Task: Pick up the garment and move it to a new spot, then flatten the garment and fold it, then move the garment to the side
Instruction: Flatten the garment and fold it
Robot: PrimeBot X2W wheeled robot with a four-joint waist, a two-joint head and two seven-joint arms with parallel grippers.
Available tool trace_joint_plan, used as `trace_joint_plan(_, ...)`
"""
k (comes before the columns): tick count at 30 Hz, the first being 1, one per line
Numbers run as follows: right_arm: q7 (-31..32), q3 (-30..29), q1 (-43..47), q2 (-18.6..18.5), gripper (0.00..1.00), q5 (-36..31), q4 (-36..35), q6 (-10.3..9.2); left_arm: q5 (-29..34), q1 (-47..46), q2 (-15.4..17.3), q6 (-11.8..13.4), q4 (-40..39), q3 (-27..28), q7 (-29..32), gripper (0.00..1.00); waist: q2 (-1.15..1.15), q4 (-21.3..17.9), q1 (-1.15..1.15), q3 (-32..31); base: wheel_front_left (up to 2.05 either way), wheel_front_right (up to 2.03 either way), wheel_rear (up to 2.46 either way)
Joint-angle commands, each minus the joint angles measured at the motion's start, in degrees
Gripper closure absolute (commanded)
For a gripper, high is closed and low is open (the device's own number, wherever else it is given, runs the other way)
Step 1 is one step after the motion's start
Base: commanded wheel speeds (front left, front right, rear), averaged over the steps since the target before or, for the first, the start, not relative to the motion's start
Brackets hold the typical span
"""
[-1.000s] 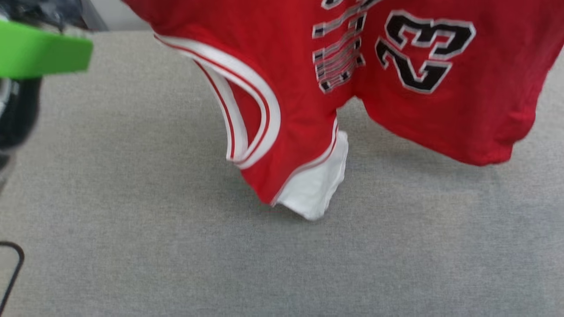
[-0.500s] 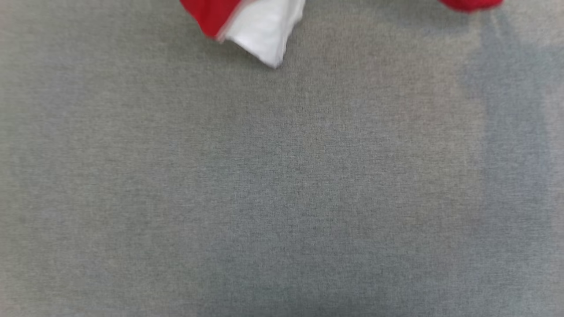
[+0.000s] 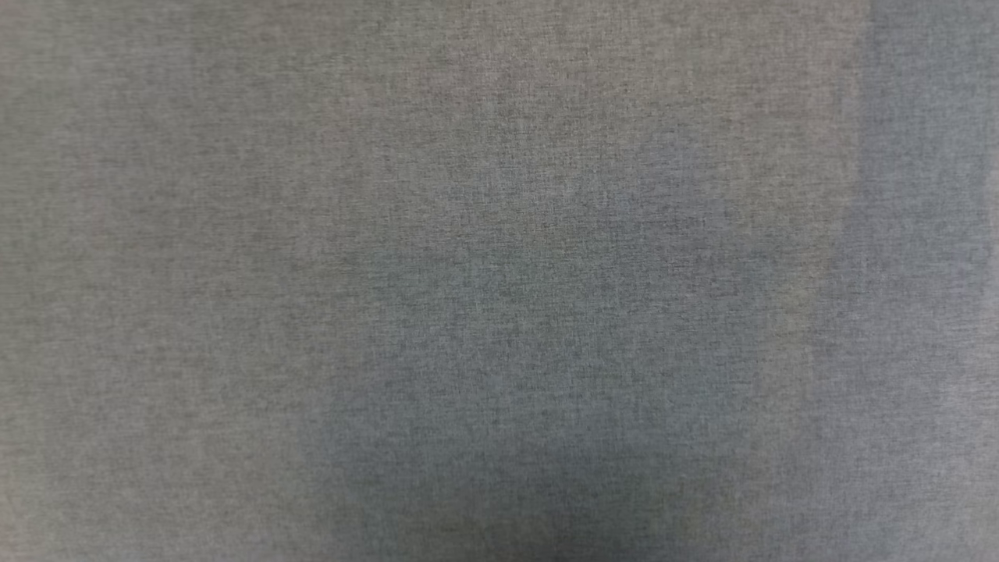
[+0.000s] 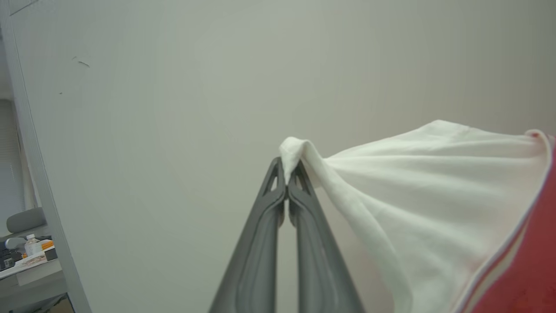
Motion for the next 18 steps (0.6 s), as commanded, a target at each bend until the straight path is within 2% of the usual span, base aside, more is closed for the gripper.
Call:
trace_joint_plan(1,-1.52,-1.11,-0.99,-0.74,1.0,-0.8,1.38,-0.5,0.67,-2.1,0.74,0.38,1.02,1.17,-0.56,1.0,0.0,-0.76,-0.01,1.78,0.0,0.0,0.0)
trace_joint_plan(6,-6.98,-0.84,-3.0,0.33,1.0,-2.63,6.3,-0.5,1.98,-0.28,-1.58,-0.46,-1.56,4.33,-0.91,1.0,0.0,-0.14,-0.01,3.77,0.0,0.0,0.0)
trace_joint_plan(13,-9.46,3.89,0.6,-0.14,1.0,-2.83,9.93,-0.5,1.8,16.3,-7.22,-1.73,-6.84,8.86,-0.93,1.0,0.0,2.01,-0.01,4.17,0.0,0.0,0.0)
trace_joint_plan(18,-10.13,8.98,7.17,-1.04,1.0,-2.17,10.36,-0.5,1.37,29.45,-11.65,-2.34,-9.38,10.32,-0.93,1.0,0.0,3.22,-0.01,1.76,0.0,0.0,0.0)
